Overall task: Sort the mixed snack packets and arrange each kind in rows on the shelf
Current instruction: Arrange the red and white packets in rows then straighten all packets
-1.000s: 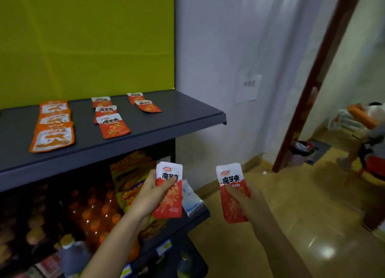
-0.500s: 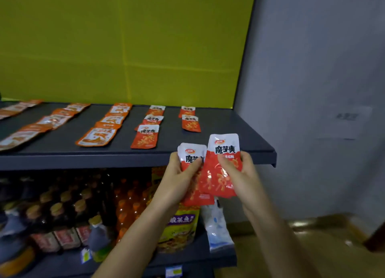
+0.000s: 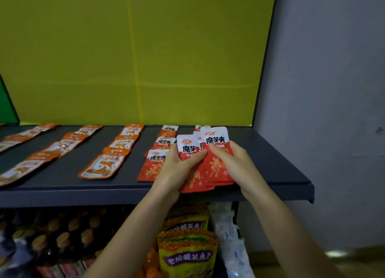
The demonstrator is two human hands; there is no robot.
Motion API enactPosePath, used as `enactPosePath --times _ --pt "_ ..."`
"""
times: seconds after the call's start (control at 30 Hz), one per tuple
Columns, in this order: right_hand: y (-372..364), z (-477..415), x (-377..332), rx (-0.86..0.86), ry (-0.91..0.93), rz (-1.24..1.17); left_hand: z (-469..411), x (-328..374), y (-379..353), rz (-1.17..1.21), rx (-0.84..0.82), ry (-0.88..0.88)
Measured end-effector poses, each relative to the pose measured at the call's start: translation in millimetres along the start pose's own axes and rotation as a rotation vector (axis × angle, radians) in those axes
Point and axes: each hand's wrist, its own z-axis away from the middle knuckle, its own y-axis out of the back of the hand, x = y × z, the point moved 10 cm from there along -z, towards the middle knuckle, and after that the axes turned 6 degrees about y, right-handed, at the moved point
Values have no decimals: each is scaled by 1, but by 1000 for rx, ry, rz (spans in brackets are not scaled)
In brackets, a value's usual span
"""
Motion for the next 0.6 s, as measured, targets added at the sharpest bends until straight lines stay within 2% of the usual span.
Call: enactPosePath --times 0.1,0.2,0.3,0.37,0.43,0.6 --pt "-7 -9 -3 -39 22 -39 -9 8 10 8 52 -20" --pt "9 -20 1 44 22 -73 -15 27 41 -12 207 -93" --pt "24 -25 22 78 -111 -38 -14 44 76 -11 342 -147" --pt "19 -26 33 -2 -159 104 -11 50 91 -1 380 -162" --pt "11 -29 34 -70 -125 266 -10 52 97 17 385 -160" --pt "3 -41 29 -64 -33 592 -13 52 94 35 402 -172"
